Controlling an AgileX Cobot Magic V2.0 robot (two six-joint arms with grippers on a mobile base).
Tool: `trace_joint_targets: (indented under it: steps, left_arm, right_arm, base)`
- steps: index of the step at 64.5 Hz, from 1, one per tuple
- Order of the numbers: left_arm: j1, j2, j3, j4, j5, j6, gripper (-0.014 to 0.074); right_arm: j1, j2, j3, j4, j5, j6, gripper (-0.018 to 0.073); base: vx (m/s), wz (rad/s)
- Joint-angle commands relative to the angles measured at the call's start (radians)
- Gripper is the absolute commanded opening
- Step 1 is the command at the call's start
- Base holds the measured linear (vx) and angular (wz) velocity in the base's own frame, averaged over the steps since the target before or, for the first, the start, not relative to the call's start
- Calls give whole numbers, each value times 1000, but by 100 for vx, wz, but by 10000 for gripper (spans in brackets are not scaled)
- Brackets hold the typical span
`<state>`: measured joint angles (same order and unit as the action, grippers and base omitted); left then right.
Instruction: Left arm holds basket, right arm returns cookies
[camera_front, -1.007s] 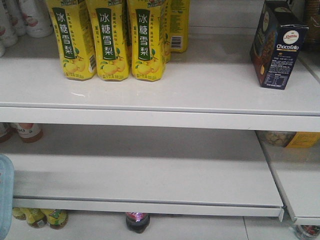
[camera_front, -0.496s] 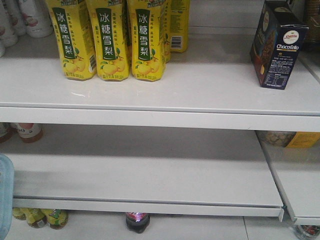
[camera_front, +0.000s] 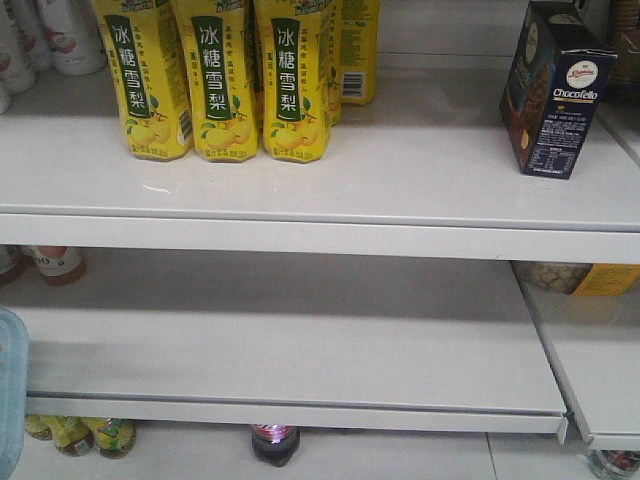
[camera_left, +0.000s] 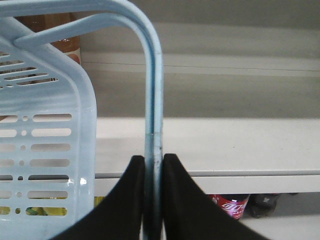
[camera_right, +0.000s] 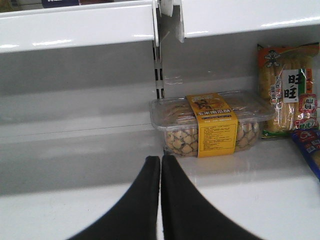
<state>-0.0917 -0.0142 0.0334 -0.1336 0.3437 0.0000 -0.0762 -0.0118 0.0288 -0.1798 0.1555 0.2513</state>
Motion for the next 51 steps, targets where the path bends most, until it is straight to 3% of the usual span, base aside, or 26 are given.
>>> trace_joint_targets:
  steps: [1,51]
  left_arm:
    - [1,-11,-29,6,-106,7,-7]
    - [1,-11,-29,6,-106,7,-7]
  right_arm:
    - [-6,-10,20,-12,-66,0,-3]
    - [-6,-10,20,-12,-67,0,-3]
  base:
    - [0,0]
    - [0,0]
